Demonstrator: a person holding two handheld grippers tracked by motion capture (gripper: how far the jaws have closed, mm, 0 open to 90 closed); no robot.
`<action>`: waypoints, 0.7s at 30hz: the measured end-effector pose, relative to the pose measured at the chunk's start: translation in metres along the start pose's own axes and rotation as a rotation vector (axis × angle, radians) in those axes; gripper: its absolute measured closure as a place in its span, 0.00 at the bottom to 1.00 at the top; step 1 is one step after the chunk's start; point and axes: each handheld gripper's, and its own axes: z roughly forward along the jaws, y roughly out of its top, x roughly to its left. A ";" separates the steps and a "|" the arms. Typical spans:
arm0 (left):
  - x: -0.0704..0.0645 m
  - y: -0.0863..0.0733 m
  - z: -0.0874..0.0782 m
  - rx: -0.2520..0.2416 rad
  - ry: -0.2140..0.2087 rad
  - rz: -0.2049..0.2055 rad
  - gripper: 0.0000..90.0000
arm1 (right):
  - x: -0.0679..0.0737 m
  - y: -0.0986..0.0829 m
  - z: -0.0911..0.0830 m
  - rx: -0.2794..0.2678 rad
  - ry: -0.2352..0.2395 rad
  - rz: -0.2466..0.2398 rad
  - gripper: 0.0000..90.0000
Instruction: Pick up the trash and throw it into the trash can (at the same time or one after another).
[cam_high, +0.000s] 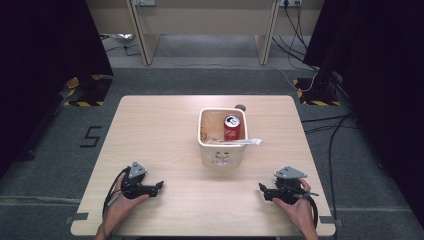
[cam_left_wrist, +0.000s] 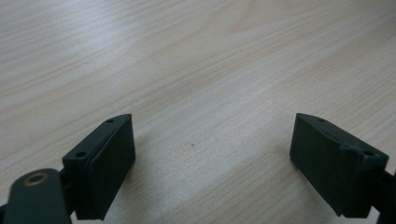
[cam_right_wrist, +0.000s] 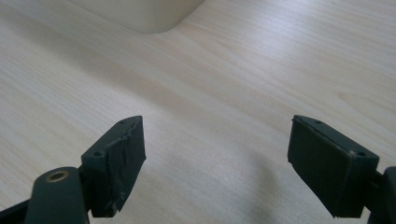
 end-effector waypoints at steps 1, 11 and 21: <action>0.000 0.000 0.000 0.000 0.000 0.000 0.15 | 0.000 -0.001 0.000 0.002 0.001 0.000 0.22; 0.000 0.000 0.000 -0.001 0.000 0.000 0.15 | 0.001 -0.013 0.005 0.021 0.015 0.030 0.19; 0.000 0.000 0.000 0.000 -0.001 0.003 0.15 | 0.003 -0.017 0.003 0.014 0.011 0.037 0.17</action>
